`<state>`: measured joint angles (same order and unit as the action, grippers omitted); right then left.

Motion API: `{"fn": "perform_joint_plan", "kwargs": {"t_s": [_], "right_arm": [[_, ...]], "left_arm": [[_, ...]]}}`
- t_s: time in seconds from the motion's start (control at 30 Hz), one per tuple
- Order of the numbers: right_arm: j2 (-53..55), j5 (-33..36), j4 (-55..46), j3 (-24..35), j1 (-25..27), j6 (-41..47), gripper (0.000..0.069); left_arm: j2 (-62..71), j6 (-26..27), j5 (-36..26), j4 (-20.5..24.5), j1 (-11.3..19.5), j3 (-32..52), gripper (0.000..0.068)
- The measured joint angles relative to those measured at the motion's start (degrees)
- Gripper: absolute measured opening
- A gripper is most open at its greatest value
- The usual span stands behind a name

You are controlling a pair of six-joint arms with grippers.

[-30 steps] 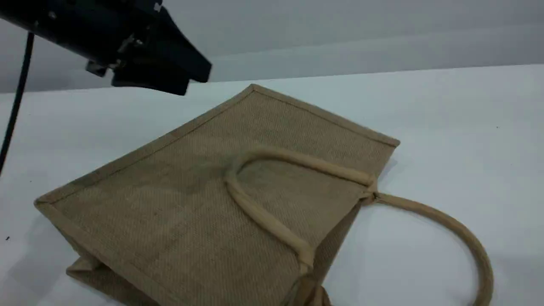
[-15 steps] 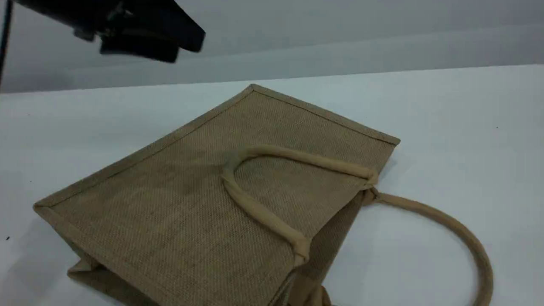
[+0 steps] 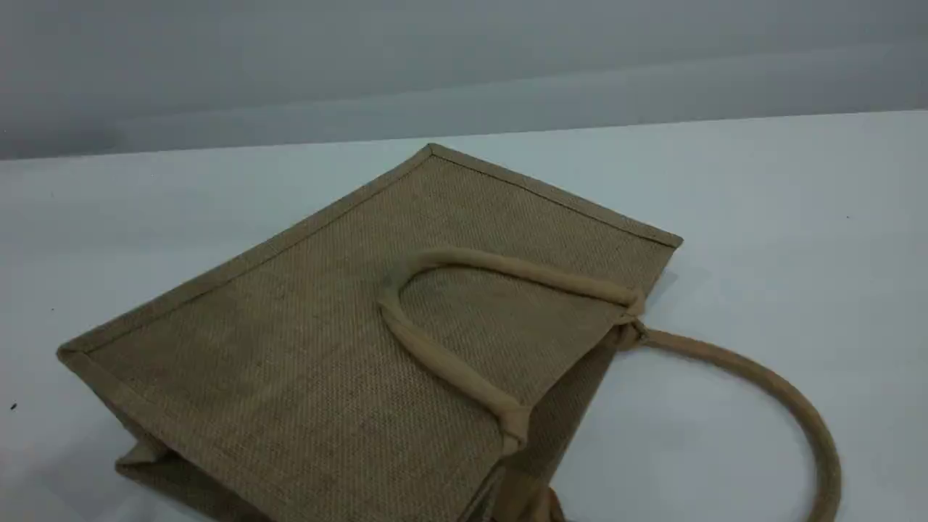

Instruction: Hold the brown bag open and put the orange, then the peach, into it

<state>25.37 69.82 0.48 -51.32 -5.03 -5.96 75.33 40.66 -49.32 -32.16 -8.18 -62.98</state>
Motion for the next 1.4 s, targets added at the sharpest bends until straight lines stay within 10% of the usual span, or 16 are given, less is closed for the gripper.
{"fn": "perform_joint_plan", "kwargs": {"t_s": [0.5,1.4], "right_arm": [[-16.35,-8.65,6.21,22.18,-0.12,-0.12,0.0477],[-16.93,-8.76,-0.48,22.31,-0.14,8.49,0.0477]], "left_arm": [[-22.43,-22.41,-14.39,20.18,0.0,7.22,0.0459],[-70.23,-36.17,-12.69,29.48,0.04,34.27,0.0457]]}}
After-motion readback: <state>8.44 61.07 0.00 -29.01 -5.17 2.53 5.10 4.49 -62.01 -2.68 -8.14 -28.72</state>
